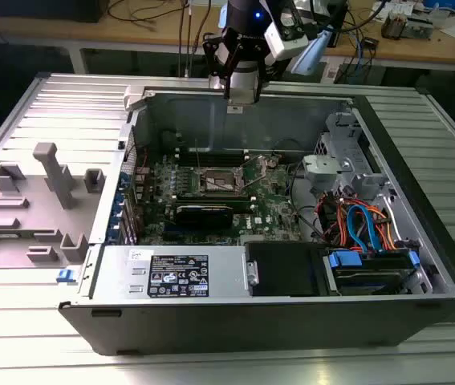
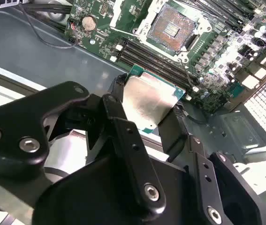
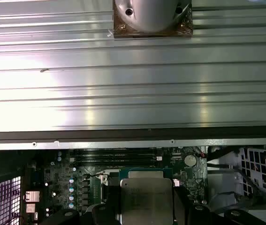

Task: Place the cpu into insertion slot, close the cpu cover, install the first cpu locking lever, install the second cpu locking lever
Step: 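Place the cpu into insertion slot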

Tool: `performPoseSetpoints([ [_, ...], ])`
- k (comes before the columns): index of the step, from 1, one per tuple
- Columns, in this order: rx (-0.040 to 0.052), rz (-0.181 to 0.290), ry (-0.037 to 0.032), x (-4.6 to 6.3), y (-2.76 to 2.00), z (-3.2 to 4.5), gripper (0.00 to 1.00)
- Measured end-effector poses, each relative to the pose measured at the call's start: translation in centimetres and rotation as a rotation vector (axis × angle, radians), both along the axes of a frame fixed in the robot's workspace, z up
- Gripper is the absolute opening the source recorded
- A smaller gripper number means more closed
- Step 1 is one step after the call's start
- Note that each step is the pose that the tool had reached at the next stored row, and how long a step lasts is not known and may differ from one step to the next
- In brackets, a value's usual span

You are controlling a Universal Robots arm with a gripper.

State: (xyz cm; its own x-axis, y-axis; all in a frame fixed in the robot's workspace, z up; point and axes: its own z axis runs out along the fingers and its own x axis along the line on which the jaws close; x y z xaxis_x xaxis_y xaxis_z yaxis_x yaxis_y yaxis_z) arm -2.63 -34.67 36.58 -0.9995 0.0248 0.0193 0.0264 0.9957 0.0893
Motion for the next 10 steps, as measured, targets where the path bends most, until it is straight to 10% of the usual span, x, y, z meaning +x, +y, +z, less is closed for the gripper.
performPoseSetpoints([
  [10,0.0000,0.000,0.0000,0.00,-0.15,0.00,0.54],
])
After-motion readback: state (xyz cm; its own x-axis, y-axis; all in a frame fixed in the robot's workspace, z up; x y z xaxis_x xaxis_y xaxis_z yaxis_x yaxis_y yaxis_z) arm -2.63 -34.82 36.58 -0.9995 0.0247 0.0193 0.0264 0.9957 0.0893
